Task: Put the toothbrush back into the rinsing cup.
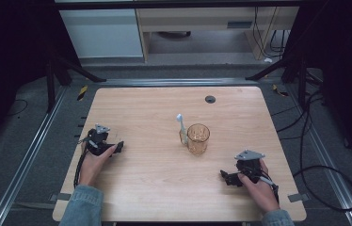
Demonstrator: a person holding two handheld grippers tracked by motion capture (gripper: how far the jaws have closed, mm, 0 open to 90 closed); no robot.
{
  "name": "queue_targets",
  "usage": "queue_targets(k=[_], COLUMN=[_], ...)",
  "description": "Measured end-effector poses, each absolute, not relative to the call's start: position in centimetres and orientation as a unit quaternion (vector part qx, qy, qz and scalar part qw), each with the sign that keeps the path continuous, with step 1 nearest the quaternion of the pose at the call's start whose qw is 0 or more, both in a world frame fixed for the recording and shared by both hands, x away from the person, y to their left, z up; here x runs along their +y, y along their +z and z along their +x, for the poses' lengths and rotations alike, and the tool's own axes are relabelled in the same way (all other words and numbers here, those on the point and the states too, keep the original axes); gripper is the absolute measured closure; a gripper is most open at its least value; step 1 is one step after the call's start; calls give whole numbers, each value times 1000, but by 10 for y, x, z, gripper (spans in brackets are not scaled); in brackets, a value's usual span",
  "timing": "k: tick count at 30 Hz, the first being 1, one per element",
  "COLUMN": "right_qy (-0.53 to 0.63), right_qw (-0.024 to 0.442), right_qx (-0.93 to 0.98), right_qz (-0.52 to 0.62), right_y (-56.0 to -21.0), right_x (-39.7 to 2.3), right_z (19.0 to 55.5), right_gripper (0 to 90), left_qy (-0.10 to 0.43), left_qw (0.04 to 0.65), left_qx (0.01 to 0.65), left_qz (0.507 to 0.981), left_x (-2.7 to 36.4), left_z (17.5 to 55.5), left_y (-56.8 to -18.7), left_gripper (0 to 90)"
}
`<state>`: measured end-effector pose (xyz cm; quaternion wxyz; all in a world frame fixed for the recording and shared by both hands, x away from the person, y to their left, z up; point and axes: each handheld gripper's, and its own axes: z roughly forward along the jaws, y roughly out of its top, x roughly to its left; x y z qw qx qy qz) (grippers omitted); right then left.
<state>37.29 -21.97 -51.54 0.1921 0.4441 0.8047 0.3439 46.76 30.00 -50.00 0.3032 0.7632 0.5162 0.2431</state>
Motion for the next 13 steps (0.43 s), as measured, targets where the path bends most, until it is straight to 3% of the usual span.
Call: queue_targets(k=[13], right_qy=[344], right_qw=[192], right_qx=[805], right_qz=[444], right_y=[-515], right_x=[-220], right_z=[373], right_gripper=[4], left_qy=[236], left_qw=[305], left_qx=[543], left_qz=[746], left_x=[303], left_z=[469], left_y=[-509], left_gripper=[0])
